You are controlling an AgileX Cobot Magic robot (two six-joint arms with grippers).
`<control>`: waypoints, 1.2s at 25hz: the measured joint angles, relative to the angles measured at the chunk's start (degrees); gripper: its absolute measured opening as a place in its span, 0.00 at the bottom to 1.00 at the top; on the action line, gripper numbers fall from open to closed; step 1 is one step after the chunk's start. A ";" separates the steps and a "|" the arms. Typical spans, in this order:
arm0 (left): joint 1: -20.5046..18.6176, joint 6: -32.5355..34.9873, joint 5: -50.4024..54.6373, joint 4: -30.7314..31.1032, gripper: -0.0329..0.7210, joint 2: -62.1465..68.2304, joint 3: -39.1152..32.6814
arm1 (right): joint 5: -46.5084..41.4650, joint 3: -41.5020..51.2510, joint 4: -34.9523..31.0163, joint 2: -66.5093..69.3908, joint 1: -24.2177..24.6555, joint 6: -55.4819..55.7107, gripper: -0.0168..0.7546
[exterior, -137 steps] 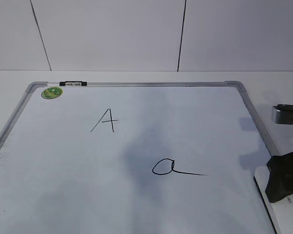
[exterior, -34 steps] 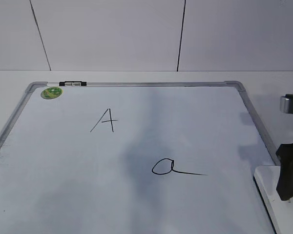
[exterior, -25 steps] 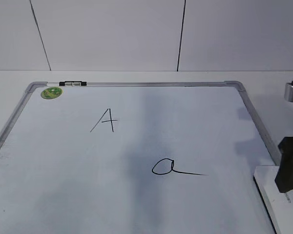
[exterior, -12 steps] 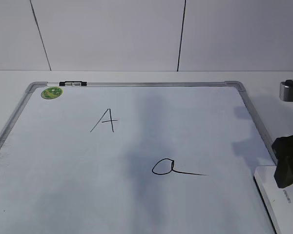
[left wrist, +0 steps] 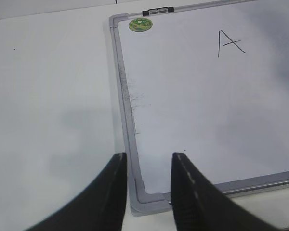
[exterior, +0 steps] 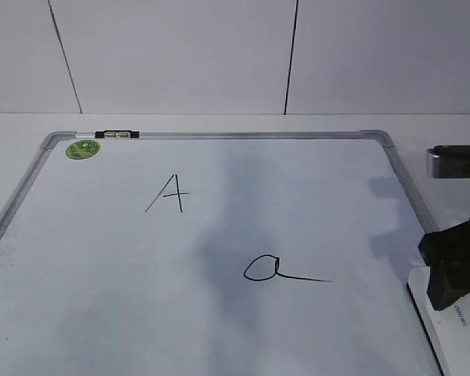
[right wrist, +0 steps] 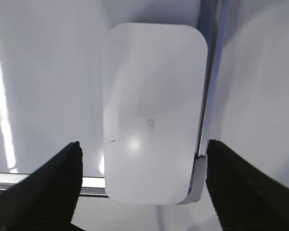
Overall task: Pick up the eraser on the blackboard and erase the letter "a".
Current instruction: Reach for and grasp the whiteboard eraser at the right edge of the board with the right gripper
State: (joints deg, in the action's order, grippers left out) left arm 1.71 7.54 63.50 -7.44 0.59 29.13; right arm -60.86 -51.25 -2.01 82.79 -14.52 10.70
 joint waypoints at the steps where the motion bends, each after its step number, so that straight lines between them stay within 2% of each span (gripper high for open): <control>1: 0.00 0.00 0.00 0.00 0.36 0.00 0.00 | 0.09 0.00 0.26 0.52 0.00 -0.02 0.84; 22: 0.00 0.00 0.00 0.00 0.36 0.00 0.00 | 3.27 0.00 -0.03 6.11 0.00 -2.09 0.84; 30: 0.00 0.00 0.00 0.00 0.36 0.00 0.00 | 1.34 0.00 0.89 6.11 0.00 -0.58 0.84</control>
State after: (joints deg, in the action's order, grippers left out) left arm 1.71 7.54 63.50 -7.44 0.59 29.13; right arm -59.52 -51.25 -1.11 88.90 -14.52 10.13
